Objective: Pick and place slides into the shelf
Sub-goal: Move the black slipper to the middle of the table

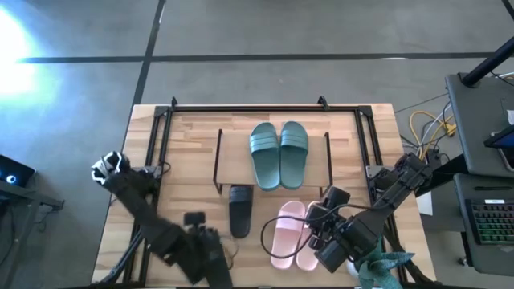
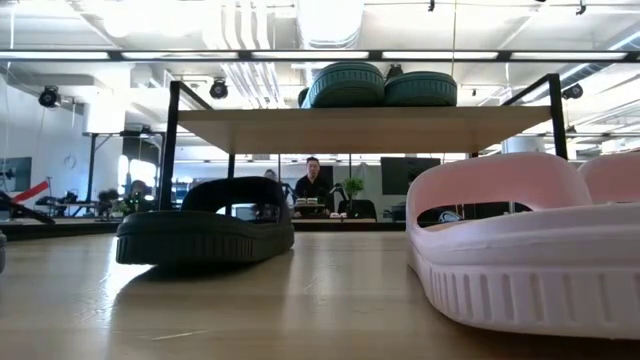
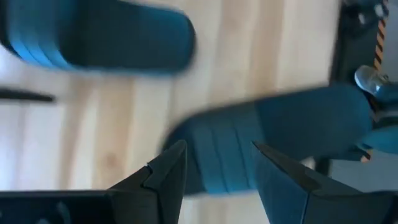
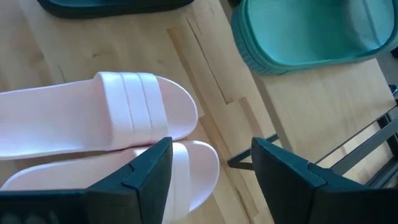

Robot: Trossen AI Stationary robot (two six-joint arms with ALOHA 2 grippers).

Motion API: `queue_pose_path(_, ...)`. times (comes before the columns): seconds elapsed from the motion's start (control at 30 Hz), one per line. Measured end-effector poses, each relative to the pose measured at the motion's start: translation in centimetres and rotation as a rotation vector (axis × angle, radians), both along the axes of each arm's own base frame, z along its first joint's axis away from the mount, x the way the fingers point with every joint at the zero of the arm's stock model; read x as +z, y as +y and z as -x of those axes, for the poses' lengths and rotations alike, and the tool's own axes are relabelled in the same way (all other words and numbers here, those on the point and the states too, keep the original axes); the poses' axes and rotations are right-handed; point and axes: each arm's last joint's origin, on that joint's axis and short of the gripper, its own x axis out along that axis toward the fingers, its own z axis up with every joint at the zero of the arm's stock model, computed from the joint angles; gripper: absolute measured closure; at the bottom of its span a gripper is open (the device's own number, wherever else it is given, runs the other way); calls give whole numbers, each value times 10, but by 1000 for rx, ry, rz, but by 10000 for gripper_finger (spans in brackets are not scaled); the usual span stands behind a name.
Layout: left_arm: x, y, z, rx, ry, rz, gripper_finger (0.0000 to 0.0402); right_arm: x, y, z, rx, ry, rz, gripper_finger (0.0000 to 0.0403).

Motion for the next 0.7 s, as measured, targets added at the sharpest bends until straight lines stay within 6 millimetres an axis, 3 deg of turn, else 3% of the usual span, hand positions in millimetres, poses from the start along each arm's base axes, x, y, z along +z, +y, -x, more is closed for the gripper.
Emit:
queue_pose_path(0.17, -14, -37, 14, 52, 12, 22, 240, 0, 0, 0, 9, 3, 7, 193)
queue_pose_path(0.37, -33, -69, -2, 46, 19, 1, 240, 0, 0, 0, 30, 13, 15, 193)
queue_pose_path(0.7, -61, -83, -14, 225, 141, -254, 240, 0, 0, 0, 29, 18, 9, 193)
